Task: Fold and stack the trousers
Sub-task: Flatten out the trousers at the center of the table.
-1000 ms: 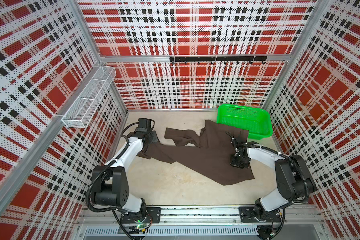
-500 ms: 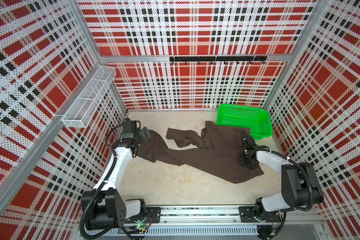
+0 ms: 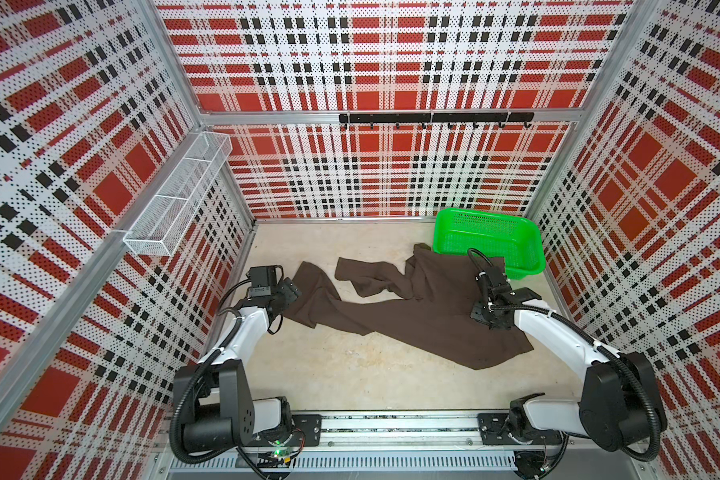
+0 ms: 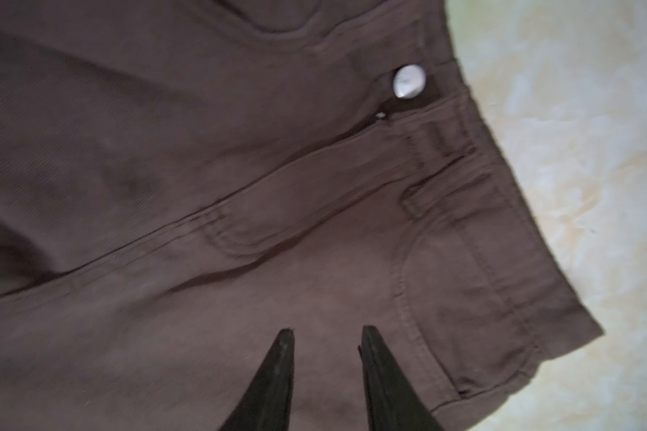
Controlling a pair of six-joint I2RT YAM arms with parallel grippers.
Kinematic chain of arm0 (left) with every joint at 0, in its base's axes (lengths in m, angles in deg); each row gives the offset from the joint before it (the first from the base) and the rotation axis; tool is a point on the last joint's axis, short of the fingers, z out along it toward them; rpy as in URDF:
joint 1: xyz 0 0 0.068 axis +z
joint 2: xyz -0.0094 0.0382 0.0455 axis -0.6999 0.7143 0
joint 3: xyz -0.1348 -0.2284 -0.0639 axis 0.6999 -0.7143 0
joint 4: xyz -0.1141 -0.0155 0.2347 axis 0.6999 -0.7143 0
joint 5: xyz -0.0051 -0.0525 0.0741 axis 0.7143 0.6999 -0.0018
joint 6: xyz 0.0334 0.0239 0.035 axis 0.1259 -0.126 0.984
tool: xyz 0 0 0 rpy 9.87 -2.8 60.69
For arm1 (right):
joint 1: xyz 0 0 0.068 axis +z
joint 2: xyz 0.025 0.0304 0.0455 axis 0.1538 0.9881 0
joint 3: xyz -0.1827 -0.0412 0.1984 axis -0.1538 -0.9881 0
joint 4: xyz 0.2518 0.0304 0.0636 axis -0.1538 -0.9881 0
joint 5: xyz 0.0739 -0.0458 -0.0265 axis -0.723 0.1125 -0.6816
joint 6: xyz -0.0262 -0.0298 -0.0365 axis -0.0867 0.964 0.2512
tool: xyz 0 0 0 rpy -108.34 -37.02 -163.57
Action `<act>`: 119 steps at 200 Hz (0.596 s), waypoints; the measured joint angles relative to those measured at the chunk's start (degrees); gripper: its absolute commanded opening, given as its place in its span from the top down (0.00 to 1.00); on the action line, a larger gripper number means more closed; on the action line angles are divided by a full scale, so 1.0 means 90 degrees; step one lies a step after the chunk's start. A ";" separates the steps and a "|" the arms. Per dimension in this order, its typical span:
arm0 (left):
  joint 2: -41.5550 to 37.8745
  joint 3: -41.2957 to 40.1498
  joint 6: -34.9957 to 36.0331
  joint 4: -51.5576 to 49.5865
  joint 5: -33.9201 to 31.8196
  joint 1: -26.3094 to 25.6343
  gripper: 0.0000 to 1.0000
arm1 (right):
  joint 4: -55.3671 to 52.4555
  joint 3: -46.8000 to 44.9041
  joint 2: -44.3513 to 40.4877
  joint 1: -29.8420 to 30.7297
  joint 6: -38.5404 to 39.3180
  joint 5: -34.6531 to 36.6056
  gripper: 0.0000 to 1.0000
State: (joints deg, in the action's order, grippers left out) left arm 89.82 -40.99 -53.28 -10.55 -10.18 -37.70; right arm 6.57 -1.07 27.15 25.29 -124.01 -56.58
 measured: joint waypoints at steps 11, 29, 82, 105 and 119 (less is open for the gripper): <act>0.0114 -0.0070 -0.0112 0.0112 -0.0027 0.0000 0.16 | 0.0000 0.0000 0.0010 0.0034 -0.0034 -0.0039 0.66; 0.0362 -0.0121 -0.0274 0.0245 -0.0117 0.0000 0.15 | 0.0002 0.0000 0.0010 0.0036 -0.0078 -0.0080 0.66; 0.1120 -0.0085 -0.0476 0.0452 -0.0648 -0.0056 0.12 | 0.0010 0.0000 0.0010 0.0036 -0.0095 -0.0112 0.67; 0.1588 0.0087 -0.0488 0.0454 -0.0933 -0.0160 0.17 | 0.0029 0.0000 0.0010 0.0036 -0.0095 -0.0129 0.67; 0.1802 0.0262 -0.0483 0.0478 -0.1090 -0.0226 0.23 | 0.0053 0.0000 0.0002 0.0036 -0.0095 -0.0131 0.67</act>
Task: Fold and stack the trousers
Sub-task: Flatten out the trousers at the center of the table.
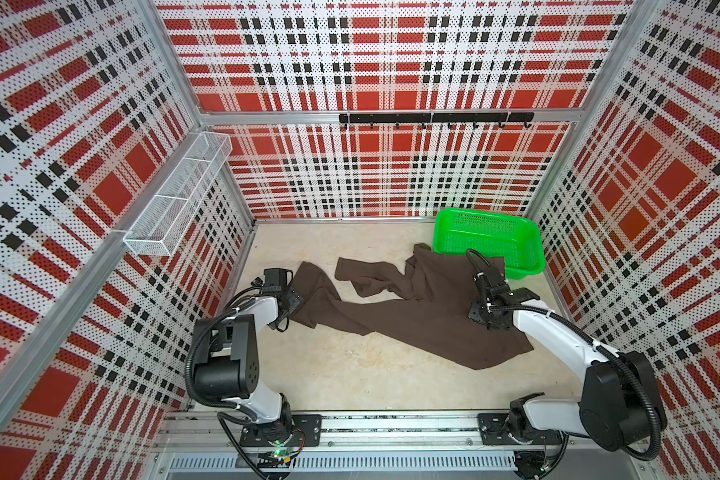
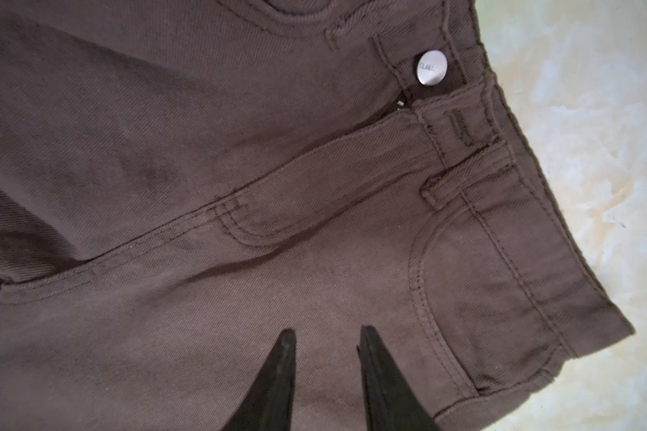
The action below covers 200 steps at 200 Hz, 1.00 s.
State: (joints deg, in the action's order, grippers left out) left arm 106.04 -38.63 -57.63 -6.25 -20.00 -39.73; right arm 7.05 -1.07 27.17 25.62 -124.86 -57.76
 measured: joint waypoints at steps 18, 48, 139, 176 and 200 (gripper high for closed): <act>0.0282 0.0233 0.0005 0.0027 -0.0238 -0.0087 0.37 | 0.0007 0.0000 -0.0019 0.0000 0.0002 -0.0002 0.68; 0.0639 0.0508 0.0080 0.0034 -0.0566 -0.0185 0.68 | 0.0051 -0.0027 -0.0078 0.0000 0.0012 -0.0002 0.68; -0.1103 0.1367 0.0486 -0.1617 -0.0508 -0.0396 1.00 | 0.0219 -0.0090 -0.0185 0.0000 0.0053 -0.0039 0.70; -0.2885 0.2863 0.0597 -0.2589 -0.0641 -0.0338 1.00 | 0.0342 -0.0090 -0.0185 0.0000 0.0073 -0.0104 0.70; -0.3373 0.3548 0.0580 -0.3334 -0.0639 -0.0299 1.00 | 0.0386 -0.0090 -0.0182 0.0000 0.0078 -0.0202 0.70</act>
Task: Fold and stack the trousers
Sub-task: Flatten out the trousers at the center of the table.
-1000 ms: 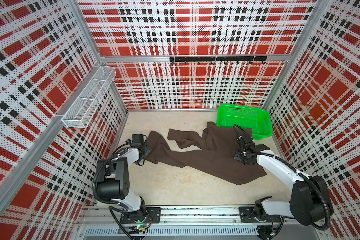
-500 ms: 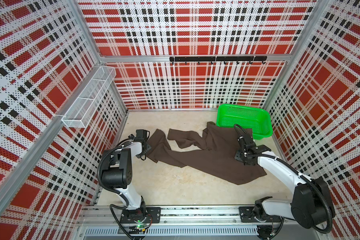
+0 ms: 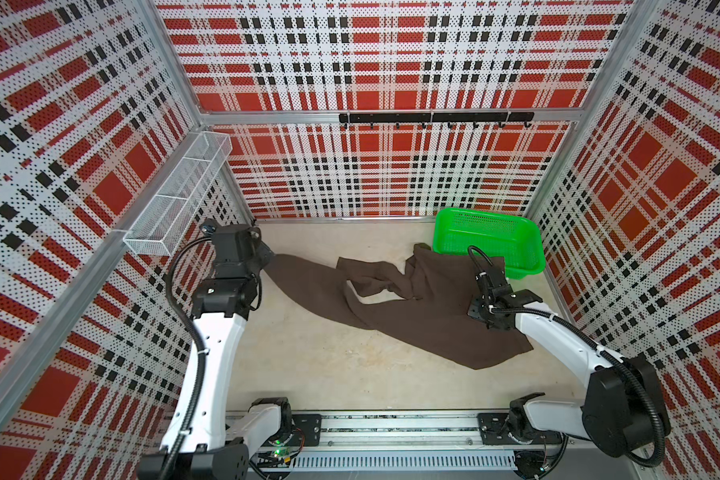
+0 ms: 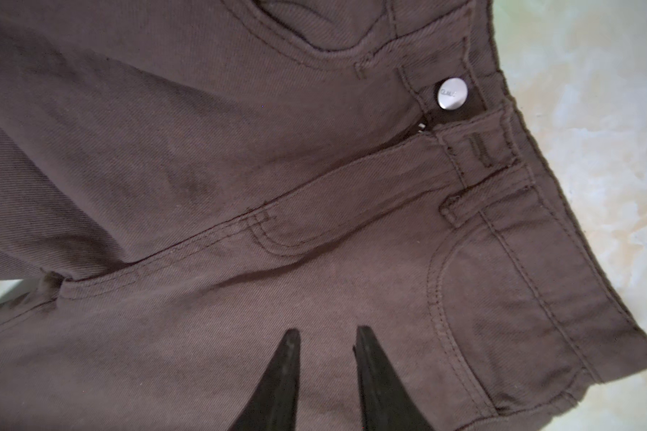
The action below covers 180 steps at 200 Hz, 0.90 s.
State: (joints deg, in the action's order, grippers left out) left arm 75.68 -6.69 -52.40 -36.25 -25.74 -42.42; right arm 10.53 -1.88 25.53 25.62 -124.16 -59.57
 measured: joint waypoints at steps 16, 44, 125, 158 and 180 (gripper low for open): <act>-0.0027 0.0498 -0.0068 -0.0597 0.0007 -0.0029 1.00 | 0.0044 0.0000 0.0000 0.0000 0.0015 -0.0046 0.70; 0.0121 0.1921 -0.0289 -0.1532 -0.0012 -0.0228 1.00 | 0.0112 0.0000 0.0002 0.0000 0.0056 -0.0119 0.71; -0.0002 0.2742 -0.0634 -0.2038 -0.0580 -0.0369 1.00 | 0.0600 -0.0444 0.0670 -0.0007 0.0114 -0.0151 0.71; 0.0206 0.1872 -0.0593 -0.2028 -0.0709 -0.0114 1.00 | 0.0721 -0.0828 0.0947 -0.0141 0.0112 -0.0197 0.72; 0.0289 0.1656 -0.0440 -0.2115 -0.0886 0.0267 1.00 | 0.0797 -0.0848 0.0979 -0.0289 0.0124 -0.0240 0.83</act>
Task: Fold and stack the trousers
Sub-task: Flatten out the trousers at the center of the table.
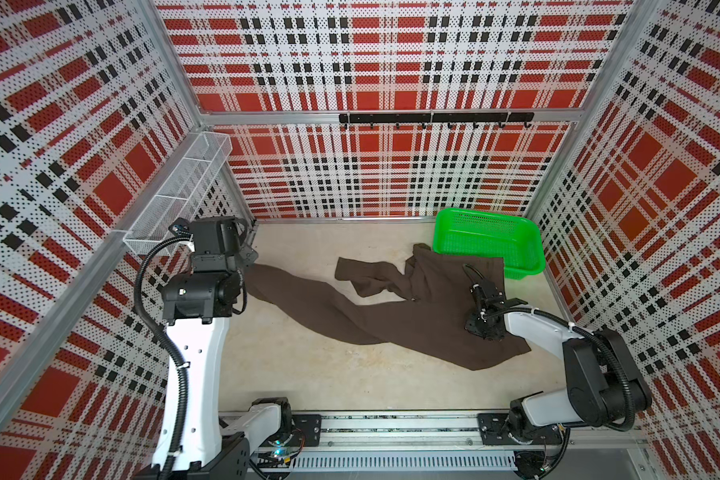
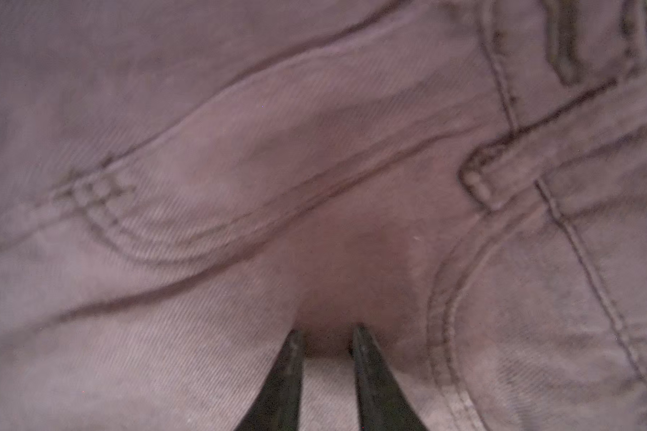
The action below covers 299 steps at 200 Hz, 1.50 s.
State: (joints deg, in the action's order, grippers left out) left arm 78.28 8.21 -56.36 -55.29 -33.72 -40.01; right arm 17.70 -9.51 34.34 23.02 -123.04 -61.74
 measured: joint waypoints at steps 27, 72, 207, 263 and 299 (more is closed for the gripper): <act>-0.0136 -0.0005 0.0209 -0.0056 -0.0291 0.0476 1.00 | 0.0005 0.0151 0.0260 -0.0262 -0.0041 -0.0131 0.87; -0.0131 -0.0814 0.0500 0.0112 -0.0483 0.0937 1.00 | 0.0187 0.0381 0.0539 -0.0704 -0.0056 -0.0323 0.83; 0.1132 -0.1180 0.1579 -0.0381 -0.1372 0.1736 1.00 | 0.0129 0.0080 0.0136 -0.1428 -0.0024 -0.0063 0.82; 0.2373 -0.1447 0.1316 0.0393 -0.1571 0.0561 1.00 | -0.0170 0.0078 0.0078 -0.1455 -0.0029 0.0185 0.82; 0.2895 -0.1489 0.1115 0.0702 -0.1564 0.0039 1.00 | -0.0262 0.0109 0.0073 -0.1469 -0.0034 0.0236 0.81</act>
State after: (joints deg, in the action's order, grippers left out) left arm 104.33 -5.19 -46.33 -48.98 -47.80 -39.66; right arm 15.34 -8.53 35.00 9.80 -123.35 -59.62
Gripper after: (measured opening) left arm 0.051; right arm 0.184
